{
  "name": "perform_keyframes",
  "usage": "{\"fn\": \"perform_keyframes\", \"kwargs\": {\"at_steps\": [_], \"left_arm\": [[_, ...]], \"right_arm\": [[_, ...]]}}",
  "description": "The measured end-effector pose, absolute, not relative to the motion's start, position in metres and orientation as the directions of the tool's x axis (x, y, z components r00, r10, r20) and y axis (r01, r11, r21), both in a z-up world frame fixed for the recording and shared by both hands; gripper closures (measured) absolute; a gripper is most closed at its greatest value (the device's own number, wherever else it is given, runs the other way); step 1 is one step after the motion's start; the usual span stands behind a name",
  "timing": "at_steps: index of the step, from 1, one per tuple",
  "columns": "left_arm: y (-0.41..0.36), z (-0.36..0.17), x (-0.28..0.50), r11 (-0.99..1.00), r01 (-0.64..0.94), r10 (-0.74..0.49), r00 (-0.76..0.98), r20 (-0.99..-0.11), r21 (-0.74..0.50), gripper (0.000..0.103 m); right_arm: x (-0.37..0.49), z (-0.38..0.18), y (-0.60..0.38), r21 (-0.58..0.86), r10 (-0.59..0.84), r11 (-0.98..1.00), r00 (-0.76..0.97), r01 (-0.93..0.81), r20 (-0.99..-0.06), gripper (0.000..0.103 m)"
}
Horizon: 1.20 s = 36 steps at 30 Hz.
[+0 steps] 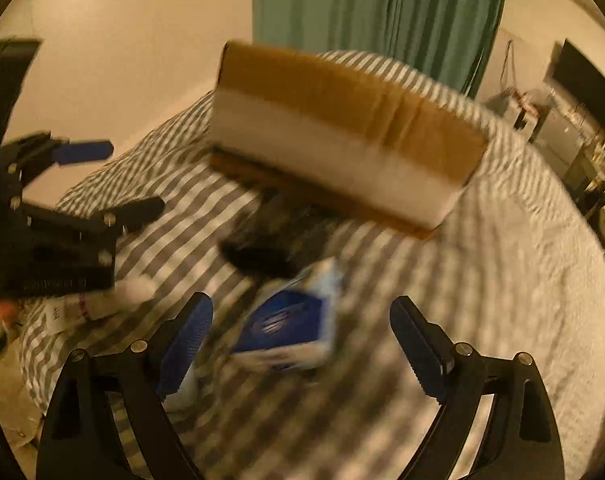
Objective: Organize objects
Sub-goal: 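Move both grippers back to the remaining items on the bedspread, then grasp the Vinda tissue pack with the right gripper while the left grasps the BOP tube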
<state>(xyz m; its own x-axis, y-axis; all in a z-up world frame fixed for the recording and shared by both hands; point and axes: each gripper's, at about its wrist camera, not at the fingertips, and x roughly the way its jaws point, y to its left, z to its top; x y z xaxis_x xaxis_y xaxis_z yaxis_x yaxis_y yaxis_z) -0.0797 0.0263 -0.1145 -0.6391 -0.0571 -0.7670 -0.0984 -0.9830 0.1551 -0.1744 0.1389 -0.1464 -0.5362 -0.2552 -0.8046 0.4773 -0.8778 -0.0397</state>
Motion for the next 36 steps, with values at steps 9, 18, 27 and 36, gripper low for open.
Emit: {"fn": "perform_keyframes", "kwargs": {"at_steps": [9, 18, 27, 36], "left_arm": [[0.033, -0.141, -0.04, -0.988, -0.127, 0.007, -0.625, -0.781, 0.093, 0.017], [0.041, -0.157, -0.03, -0.975, -0.174, 0.001, -0.619, -0.785, 0.136, 0.051], [0.036, -0.132, -0.027, -0.974, -0.159, -0.013, -0.674, -0.739, 0.162, 0.078], [0.031, -0.083, -0.04, -0.973, -0.185, 0.04, -0.725, -0.688, 0.138, 0.078]], "right_arm": [[-0.166, -0.167, 0.117, -0.16, -0.157, -0.872, -0.573, 0.462, -0.804, 0.014], [-0.158, -0.173, 0.108, -0.259, -0.1, -0.851, -0.624, 0.457, -0.775, 0.053], [-0.154, -0.151, 0.119, -0.161, -0.215, -0.851, -0.611, 0.5, -0.762, 0.054], [-0.143, -0.109, 0.14, -0.124, -0.288, -0.848, -0.645, 0.515, -0.708, 0.054]]}}
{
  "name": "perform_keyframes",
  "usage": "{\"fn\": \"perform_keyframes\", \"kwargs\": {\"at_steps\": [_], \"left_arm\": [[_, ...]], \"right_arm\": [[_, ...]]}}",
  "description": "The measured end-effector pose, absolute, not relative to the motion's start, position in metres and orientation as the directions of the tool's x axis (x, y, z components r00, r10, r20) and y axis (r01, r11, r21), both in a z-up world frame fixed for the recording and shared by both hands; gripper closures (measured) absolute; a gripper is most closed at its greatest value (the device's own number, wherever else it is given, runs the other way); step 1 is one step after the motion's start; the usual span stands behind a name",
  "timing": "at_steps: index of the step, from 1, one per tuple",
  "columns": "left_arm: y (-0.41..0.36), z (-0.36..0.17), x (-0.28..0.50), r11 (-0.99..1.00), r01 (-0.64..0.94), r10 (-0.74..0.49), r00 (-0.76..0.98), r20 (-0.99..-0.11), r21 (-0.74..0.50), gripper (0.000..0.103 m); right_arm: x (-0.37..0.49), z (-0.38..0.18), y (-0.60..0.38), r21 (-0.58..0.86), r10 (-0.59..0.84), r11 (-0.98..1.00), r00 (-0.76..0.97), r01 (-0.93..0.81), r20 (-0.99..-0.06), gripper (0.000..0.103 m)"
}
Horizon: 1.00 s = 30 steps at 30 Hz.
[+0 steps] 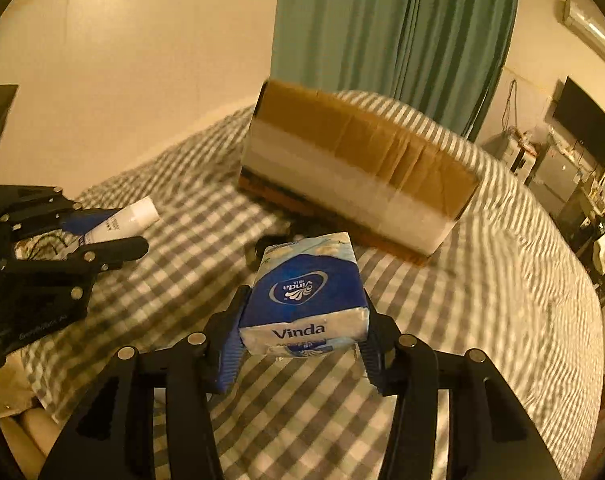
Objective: Organize objects
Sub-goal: 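Grasp the Vinda tissue pack with the right gripper while the left grasps the BOP tube, then carry the tissue pack and tube into the box and open both grippers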
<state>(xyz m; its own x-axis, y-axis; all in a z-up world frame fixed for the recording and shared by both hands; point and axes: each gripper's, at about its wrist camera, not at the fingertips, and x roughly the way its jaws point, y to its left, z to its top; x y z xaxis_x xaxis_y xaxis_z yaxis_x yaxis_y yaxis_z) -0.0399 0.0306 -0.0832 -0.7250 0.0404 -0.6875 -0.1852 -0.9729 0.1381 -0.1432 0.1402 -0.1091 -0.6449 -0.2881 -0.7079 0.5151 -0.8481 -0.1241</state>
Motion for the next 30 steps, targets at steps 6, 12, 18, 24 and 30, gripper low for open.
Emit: {"fn": "perform_keyframes", "kwargs": {"at_steps": [6, 12, 18, 24, 30], "left_arm": [[0.035, -0.035, -0.076, -0.971, -0.21, 0.094, -0.772, -0.629, 0.112, 0.078], [0.046, 0.02, -0.127, -0.964, -0.231, 0.125, -0.833, -0.54, 0.134, 0.078], [0.049, 0.027, -0.209, -0.957, -0.26, 0.143, -0.803, -0.579, 0.124, 0.078], [0.056, 0.0, -0.287, -0.947, -0.285, 0.121, -0.744, -0.657, 0.148, 0.078], [0.071, -0.034, -0.325, -0.927, -0.337, 0.119, -0.684, -0.72, 0.166, 0.078]], "right_arm": [[-0.156, -0.058, 0.145, -0.145, -0.33, -0.837, -0.698, 0.527, -0.636, 0.054], [-0.204, 0.001, 0.15, -0.174, -0.343, -0.844, -0.76, 0.507, -0.552, 0.054], [-0.269, 0.013, 0.159, -0.106, -0.367, -0.861, -0.753, 0.497, -0.546, 0.054], [-0.337, -0.015, 0.16, -0.047, -0.372, -0.864, -0.699, 0.501, -0.61, 0.054], [-0.381, -0.057, 0.161, 0.007, -0.368, -0.868, -0.631, 0.497, -0.683, 0.054]]}}
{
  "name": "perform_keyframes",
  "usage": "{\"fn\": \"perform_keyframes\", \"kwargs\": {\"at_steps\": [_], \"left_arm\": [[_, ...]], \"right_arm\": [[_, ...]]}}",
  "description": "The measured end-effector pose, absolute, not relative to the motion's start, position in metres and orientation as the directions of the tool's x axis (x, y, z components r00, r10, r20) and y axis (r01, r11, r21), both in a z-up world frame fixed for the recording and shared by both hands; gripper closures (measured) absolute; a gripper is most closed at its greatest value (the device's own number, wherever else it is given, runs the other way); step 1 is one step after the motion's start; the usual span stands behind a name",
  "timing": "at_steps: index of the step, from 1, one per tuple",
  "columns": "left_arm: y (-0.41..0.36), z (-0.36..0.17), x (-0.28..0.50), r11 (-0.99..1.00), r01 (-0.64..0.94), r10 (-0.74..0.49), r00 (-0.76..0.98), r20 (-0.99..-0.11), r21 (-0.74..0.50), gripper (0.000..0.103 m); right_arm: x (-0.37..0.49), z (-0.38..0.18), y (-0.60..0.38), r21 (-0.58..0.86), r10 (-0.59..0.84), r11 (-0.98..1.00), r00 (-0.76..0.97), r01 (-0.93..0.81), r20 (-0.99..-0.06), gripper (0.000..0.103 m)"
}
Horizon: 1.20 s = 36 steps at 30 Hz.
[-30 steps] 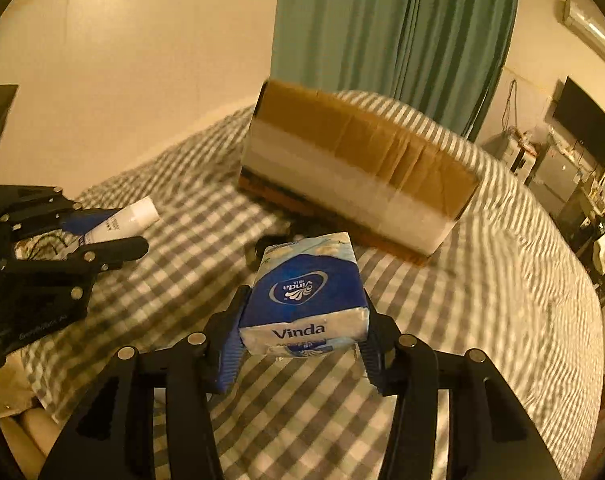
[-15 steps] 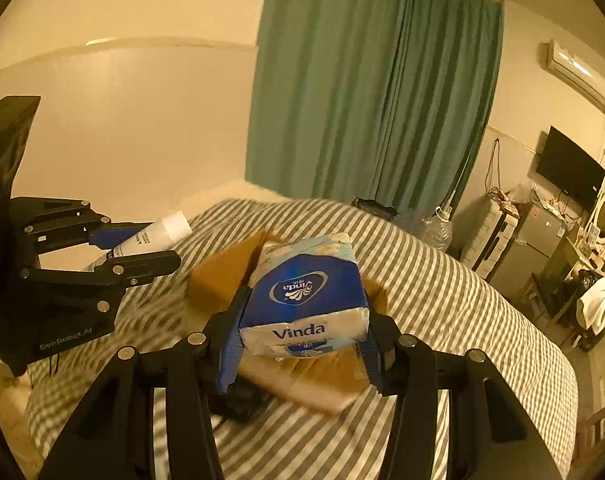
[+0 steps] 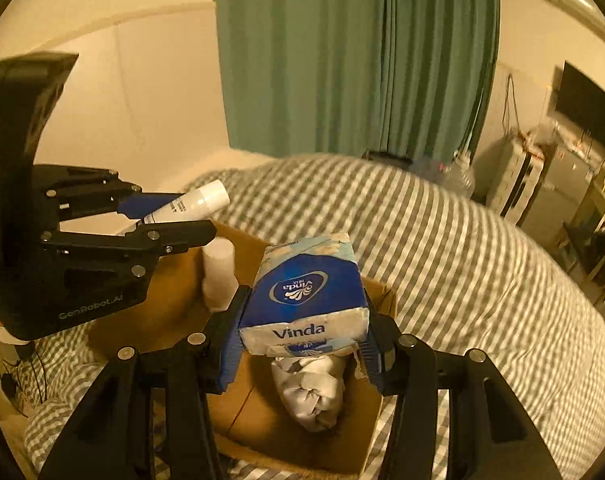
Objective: Organize objects
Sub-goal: 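Carry the tissue pack and tube into the box and open both grippers, then move both grippers back to the last items beside the box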
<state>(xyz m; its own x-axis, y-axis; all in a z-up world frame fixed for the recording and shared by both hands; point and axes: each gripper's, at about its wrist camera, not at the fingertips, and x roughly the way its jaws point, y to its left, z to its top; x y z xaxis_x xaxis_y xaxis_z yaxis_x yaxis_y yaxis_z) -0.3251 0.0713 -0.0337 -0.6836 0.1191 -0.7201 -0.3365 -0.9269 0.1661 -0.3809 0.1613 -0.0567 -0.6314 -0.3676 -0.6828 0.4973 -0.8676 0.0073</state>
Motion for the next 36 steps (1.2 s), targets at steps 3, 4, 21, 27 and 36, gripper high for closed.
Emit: {"fn": "perform_keyframes", "kwargs": {"at_steps": [3, 4, 21, 27, 36], "left_arm": [[0.077, -0.05, -0.33, -0.914, -0.35, 0.095, -0.673, -0.734, 0.203, 0.078], [0.076, -0.054, -0.33, -0.913, -0.351, 0.088, -0.67, -0.737, 0.21, 0.078], [0.064, -0.005, -0.274, -0.944, -0.283, 0.091, -0.716, -0.692, 0.168, 0.015], [0.059, 0.026, -0.235, -0.951, -0.224, 0.031, -0.759, -0.651, 0.216, 0.012], [0.037, 0.024, -0.163, -0.963, -0.144, -0.03, -0.781, -0.623, 0.227, 0.012]], "right_arm": [[-0.393, -0.074, 0.165, 0.019, -0.359, -0.871, -0.61, 0.491, -0.706, 0.054], [-0.395, -0.079, 0.166, 0.022, -0.356, -0.873, -0.606, 0.487, -0.711, 0.054], [-0.355, -0.028, 0.185, 0.07, -0.37, -0.899, -0.662, 0.433, -0.652, 0.017], [-0.304, 0.01, 0.197, 0.008, -0.333, -0.912, -0.727, 0.411, -0.601, 0.017], [-0.21, 0.025, 0.197, -0.022, -0.347, -0.899, -0.742, 0.438, -0.574, 0.017]]}}
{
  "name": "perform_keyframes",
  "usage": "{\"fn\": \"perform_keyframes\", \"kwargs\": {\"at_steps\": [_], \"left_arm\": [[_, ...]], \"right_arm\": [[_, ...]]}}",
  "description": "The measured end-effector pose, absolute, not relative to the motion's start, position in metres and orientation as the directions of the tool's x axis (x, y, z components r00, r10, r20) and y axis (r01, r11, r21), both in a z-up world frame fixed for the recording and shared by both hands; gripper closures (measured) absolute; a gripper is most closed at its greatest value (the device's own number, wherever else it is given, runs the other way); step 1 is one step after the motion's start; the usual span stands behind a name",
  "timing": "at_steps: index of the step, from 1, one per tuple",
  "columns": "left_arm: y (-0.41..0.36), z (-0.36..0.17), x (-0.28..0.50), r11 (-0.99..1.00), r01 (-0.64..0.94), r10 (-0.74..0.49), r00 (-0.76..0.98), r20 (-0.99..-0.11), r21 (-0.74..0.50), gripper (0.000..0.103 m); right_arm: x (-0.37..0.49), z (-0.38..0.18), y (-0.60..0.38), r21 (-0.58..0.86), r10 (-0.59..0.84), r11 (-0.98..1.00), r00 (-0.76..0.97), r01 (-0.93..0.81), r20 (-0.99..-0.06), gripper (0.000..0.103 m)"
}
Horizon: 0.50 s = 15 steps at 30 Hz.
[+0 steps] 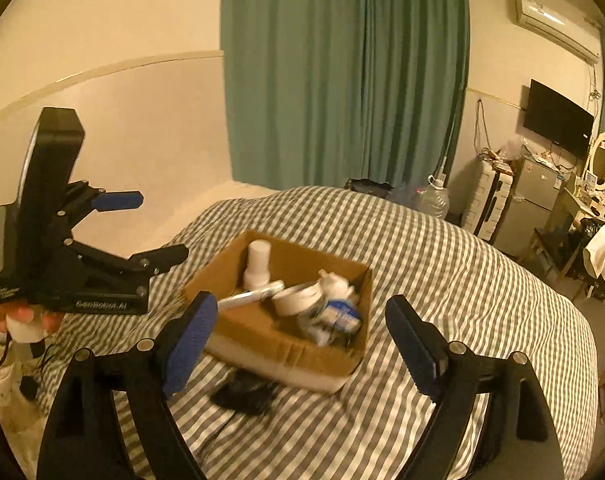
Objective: Organize objects
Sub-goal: 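Move both grippers back to the last items beside the box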
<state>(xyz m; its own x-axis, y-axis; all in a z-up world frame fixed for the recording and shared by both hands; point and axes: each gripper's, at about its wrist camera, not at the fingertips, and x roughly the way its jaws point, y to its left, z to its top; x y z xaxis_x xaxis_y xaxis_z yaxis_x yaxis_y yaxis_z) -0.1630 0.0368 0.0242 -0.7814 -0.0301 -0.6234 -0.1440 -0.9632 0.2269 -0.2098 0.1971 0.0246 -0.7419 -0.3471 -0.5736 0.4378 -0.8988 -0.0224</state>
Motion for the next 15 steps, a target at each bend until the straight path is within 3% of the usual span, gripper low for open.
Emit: {"fn": "perform_keyframes", "kwargs": {"at_steps": [7, 10, 15], "left_arm": [[0.011, -0.017, -0.108, -0.978, -0.122, -0.018, -0.76, -0.649, 0.17, 0.011], [0.005, -0.042, -0.093, -0.986, -0.099, -0.016, -0.75, -0.661, 0.135, 0.011], [0.008, -0.083, -0.082, -0.981, -0.045, -0.092, -0.741, -0.665, 0.187, 0.011]], "right_arm": [[-0.153, 0.002, 0.184, -0.03, -0.365, -0.884, -0.728, 0.467, -0.58, 0.017], [-0.14, -0.032, 0.172, 0.017, -0.388, -0.873, -0.673, 0.488, -0.629, 0.017], [-0.136, -0.097, 0.145, 0.018, -0.337, -0.875, -0.584, 0.484, -0.739, 0.017]]}}
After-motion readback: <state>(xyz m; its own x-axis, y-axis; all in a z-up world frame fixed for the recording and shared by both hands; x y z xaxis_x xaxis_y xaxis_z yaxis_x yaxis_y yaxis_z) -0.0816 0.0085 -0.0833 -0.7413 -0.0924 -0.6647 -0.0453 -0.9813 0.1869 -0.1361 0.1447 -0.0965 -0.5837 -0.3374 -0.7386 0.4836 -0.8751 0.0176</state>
